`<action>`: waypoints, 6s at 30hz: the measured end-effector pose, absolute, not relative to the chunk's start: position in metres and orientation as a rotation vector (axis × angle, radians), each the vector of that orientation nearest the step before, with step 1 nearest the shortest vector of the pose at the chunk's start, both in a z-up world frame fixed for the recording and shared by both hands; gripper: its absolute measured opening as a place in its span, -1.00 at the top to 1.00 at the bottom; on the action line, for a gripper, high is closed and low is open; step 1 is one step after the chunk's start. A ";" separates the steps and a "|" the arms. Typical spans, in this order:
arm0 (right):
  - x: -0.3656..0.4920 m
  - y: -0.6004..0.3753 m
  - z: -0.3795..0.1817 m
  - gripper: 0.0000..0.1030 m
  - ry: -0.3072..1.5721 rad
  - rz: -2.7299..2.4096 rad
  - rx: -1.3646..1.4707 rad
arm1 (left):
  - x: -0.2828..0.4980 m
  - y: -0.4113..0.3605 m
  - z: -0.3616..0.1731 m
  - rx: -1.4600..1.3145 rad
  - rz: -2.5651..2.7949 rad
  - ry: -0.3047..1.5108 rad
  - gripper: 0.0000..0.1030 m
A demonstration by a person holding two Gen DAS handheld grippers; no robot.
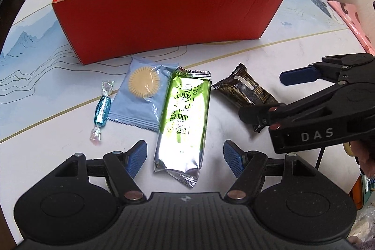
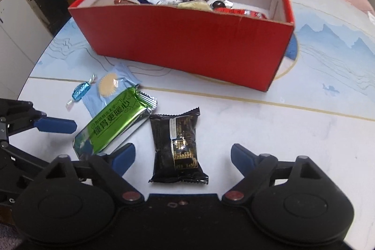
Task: Organize snacks
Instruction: 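Lower left gripper over the green bar while right approaches the black packet, then grasp the green bar with left gripper while right grasps the black packet, then carry both snacks into the red box and open both grippers, then withdraw both tools from the box toward the candy and cookie packet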
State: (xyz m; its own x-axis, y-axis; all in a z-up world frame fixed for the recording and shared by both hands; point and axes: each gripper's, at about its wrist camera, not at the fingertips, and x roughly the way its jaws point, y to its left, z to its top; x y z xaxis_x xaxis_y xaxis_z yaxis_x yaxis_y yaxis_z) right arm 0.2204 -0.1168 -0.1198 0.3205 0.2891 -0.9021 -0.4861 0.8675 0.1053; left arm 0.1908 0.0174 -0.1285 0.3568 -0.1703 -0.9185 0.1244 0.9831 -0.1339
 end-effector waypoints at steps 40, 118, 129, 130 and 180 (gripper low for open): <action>0.174 -0.134 -0.098 0.30 1.084 0.413 -0.034 | 0.162 0.038 -0.113 -0.216 -0.190 1.229 0.19; 0.379 -0.069 -0.080 0.30 1.038 0.419 -0.269 | 0.381 0.041 -0.074 -0.022 -0.057 1.220 0.19; 0.381 -0.070 -0.089 0.30 1.064 0.416 -0.270 | 0.384 0.041 -0.089 -0.007 -0.063 1.259 0.18; 0.381 -0.071 -0.089 0.30 1.068 0.417 -0.267 | 0.383 0.042 -0.089 -0.009 -0.062 1.256 0.18; 0.234 -0.104 0.021 -0.65 0.788 0.490 -0.047 | 0.225 0.058 0.021 -0.085 -0.121 0.926 -0.20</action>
